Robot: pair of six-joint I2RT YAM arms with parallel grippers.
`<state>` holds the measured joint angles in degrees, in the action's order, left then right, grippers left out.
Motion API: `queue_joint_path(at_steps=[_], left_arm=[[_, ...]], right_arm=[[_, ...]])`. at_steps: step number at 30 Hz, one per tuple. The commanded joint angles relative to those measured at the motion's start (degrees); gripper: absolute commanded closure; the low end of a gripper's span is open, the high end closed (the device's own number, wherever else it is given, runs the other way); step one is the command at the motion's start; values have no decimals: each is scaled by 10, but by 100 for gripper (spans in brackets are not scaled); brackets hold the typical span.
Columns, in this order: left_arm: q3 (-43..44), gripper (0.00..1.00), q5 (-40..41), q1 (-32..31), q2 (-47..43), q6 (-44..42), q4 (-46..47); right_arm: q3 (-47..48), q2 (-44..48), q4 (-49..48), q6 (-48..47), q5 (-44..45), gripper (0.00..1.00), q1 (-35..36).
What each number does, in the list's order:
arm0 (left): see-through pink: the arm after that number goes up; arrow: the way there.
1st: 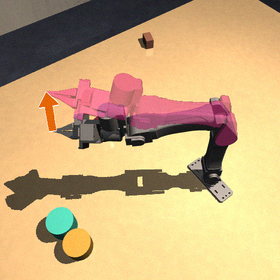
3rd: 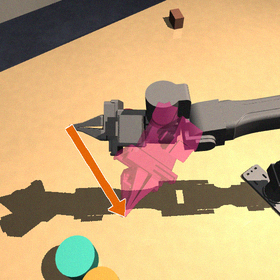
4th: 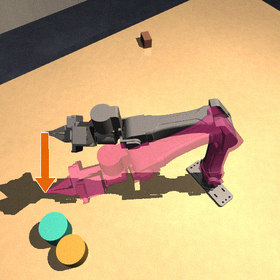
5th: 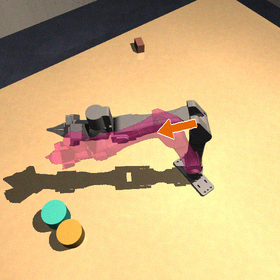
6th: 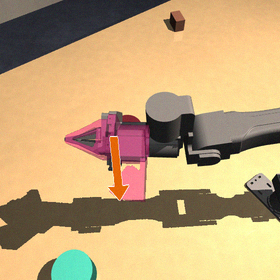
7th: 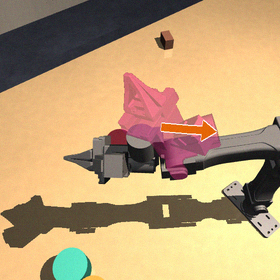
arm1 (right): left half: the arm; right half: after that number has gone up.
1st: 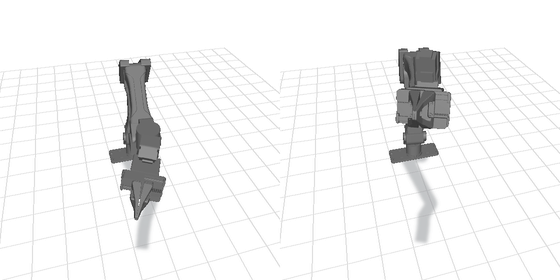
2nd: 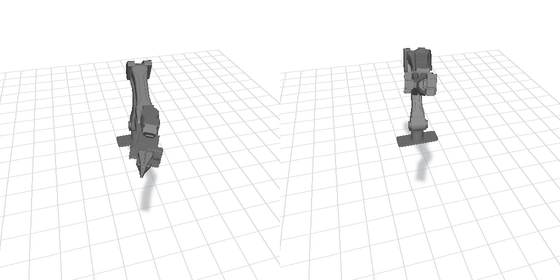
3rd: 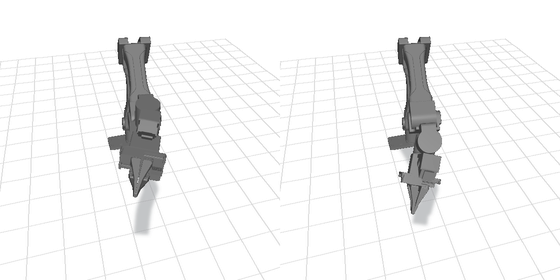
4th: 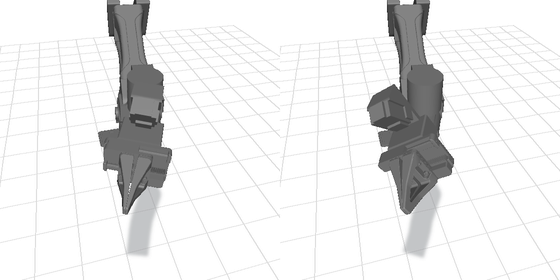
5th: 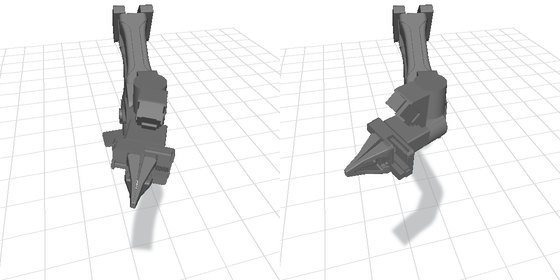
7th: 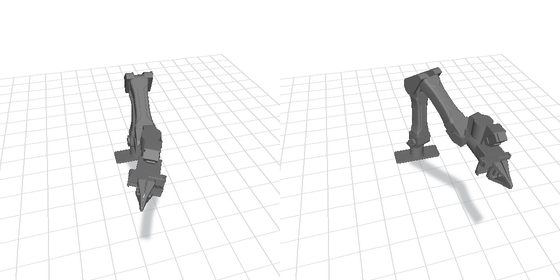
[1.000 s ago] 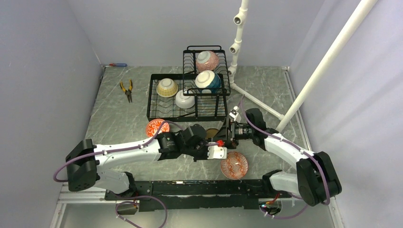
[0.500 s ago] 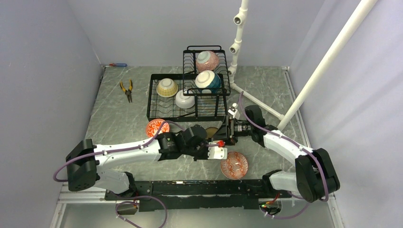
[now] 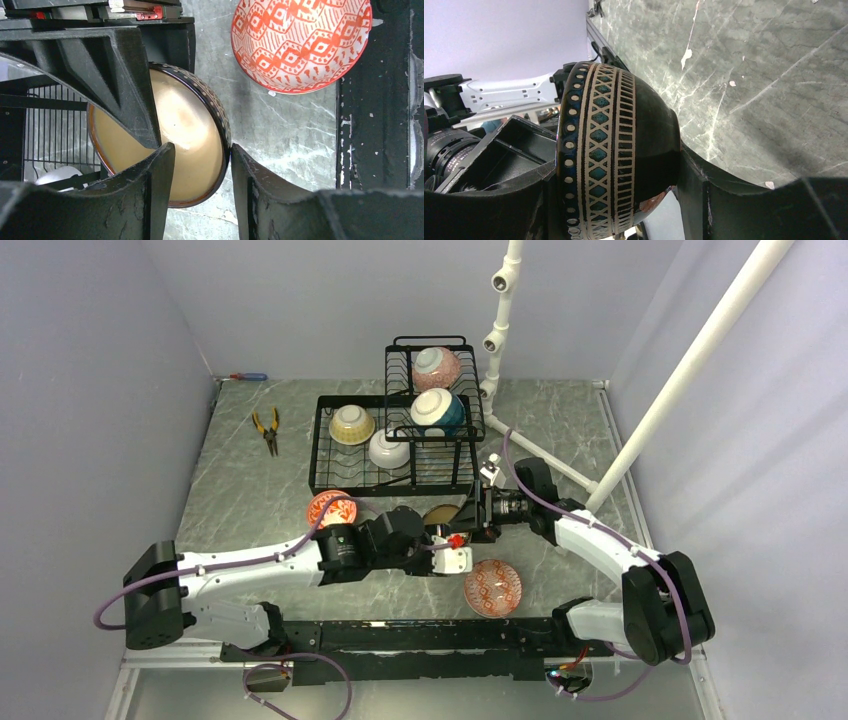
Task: Load the bowls into the dish rack
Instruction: Pick up the bowl from the dish rack.
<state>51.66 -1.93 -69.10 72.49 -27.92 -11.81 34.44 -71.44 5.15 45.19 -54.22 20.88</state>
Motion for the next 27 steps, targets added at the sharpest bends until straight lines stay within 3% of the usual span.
queue_joint_path(at_steps=[1,9,12,14,16,17,20,22,24,27], left_arm=[[-16,51,32,-6,-15,-10,22],[-38,56,36,-7,-3,-11,39],[-37,74,44,-7,1,-13,41],[-31,96,60,-8,2,-11,38],[-20,97,80,-7,0,0,21],[-14,97,78,-7,-2,3,7],[-11,97,68,-7,-23,2,-17],[-18,97,53,-7,-49,5,-28],[-32,97,40,-8,-81,5,-35],[-50,97,25,-7,-128,6,-59]], right_arm=[[33,2,-17,7,-20,100,1],[49,7,-12,14,-27,100,1],[56,10,-1,6,-26,100,1],[61,11,9,-5,-25,100,1],[73,12,40,-41,-21,100,1],[88,13,70,-71,-8,94,1],[138,30,143,-152,33,49,2],[154,51,162,-194,54,28,2],[163,76,173,-229,81,17,1],[148,118,153,-262,112,13,1]])
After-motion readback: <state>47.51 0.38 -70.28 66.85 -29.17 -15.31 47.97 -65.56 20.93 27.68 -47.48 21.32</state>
